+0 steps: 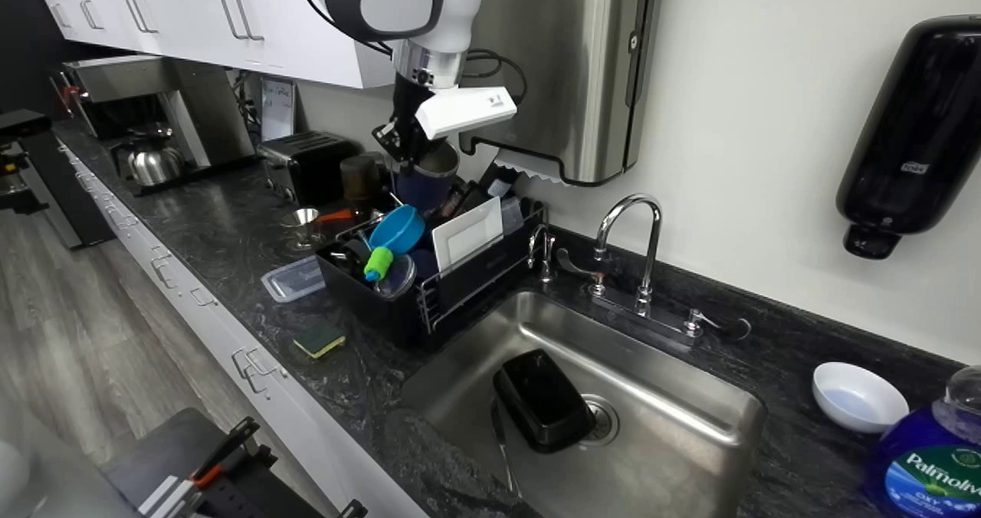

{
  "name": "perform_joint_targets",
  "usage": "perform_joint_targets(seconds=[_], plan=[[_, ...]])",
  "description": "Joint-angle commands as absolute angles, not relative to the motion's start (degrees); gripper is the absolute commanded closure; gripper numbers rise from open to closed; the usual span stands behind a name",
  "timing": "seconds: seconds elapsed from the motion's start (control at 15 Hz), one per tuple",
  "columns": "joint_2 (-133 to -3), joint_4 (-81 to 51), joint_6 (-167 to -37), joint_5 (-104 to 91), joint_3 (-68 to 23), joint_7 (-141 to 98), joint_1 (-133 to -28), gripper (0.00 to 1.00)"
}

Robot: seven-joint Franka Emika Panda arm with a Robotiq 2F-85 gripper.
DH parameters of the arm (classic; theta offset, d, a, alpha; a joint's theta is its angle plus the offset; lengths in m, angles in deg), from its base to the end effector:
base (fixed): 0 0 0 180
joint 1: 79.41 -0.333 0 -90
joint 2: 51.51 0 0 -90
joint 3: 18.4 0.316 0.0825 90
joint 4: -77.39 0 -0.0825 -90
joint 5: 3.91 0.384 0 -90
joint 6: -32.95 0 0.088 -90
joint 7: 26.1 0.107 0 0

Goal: Put the blue cup in the sink

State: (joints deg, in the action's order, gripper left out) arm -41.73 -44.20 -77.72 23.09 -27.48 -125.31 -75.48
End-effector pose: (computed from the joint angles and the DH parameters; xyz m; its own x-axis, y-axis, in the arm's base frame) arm 0.4971 -0.0858 0.4903 0.2086 0.8688 0.4491 0.9711 -0.2383 0.0100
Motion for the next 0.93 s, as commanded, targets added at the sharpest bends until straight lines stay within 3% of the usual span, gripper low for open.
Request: perform_joint_targets(seconds=[0.0,0.87], plan=[[-40.5,-43.0,-75.3,19.4,-27.8,-122.2,-75.0,0.98],[-44.5,-43.3,-81.0,12.7,-33.1,-121.9,-70.5,0.98]])
